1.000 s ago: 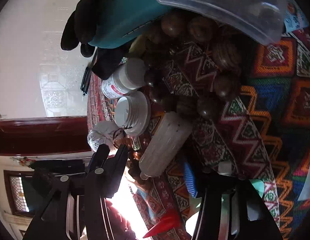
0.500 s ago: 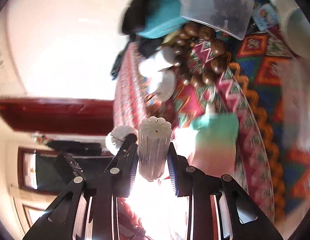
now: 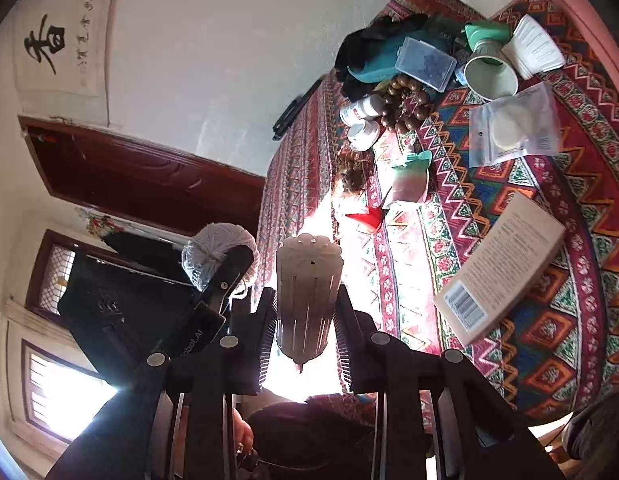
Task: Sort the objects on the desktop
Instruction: 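Drop the twine ball into the orange box with the left tool while the right carries the bottle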
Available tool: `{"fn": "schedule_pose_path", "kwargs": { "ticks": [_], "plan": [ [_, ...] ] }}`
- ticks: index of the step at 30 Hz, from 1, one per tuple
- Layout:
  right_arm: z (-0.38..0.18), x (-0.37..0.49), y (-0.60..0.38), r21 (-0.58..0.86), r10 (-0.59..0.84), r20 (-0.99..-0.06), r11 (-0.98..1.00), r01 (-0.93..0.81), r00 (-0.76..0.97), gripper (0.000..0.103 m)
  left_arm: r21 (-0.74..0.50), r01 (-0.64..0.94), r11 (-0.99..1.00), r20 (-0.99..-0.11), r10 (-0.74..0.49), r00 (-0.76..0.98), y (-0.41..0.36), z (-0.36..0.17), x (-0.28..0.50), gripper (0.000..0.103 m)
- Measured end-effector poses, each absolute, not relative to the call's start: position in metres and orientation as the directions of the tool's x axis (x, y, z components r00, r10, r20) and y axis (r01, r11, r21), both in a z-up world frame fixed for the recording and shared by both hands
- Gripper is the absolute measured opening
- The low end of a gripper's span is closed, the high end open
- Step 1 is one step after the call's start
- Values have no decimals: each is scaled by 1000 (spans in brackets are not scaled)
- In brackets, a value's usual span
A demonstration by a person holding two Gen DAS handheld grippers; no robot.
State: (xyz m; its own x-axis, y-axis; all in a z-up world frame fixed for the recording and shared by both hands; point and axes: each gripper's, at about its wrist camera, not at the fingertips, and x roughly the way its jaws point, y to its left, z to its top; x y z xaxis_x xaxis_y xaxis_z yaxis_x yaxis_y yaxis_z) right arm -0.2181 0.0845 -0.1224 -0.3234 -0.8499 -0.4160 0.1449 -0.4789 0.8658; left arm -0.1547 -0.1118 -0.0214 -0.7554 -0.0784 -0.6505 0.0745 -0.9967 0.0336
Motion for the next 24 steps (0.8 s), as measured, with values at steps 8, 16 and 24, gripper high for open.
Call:
{"fn": "schedule_pose_path", "kwargs": {
  "ticks": [8,16,24],
  "plan": [
    [-88,-156,158,832,-800,-403,-522,185,-444,30,47,-83,-995,-581,40,-813,-38,19,-107,55],
    [-55,-105,246,789,-682,-386,-593,161,-622,30,46,-258,-965,-556,189,-810,36,41,-95,55],
    [-22,-85,317,716,-507,-362,-689,116,-782,30,22,-410,-912,-534,336,-776,102,64,-112,55]
  ]
}}
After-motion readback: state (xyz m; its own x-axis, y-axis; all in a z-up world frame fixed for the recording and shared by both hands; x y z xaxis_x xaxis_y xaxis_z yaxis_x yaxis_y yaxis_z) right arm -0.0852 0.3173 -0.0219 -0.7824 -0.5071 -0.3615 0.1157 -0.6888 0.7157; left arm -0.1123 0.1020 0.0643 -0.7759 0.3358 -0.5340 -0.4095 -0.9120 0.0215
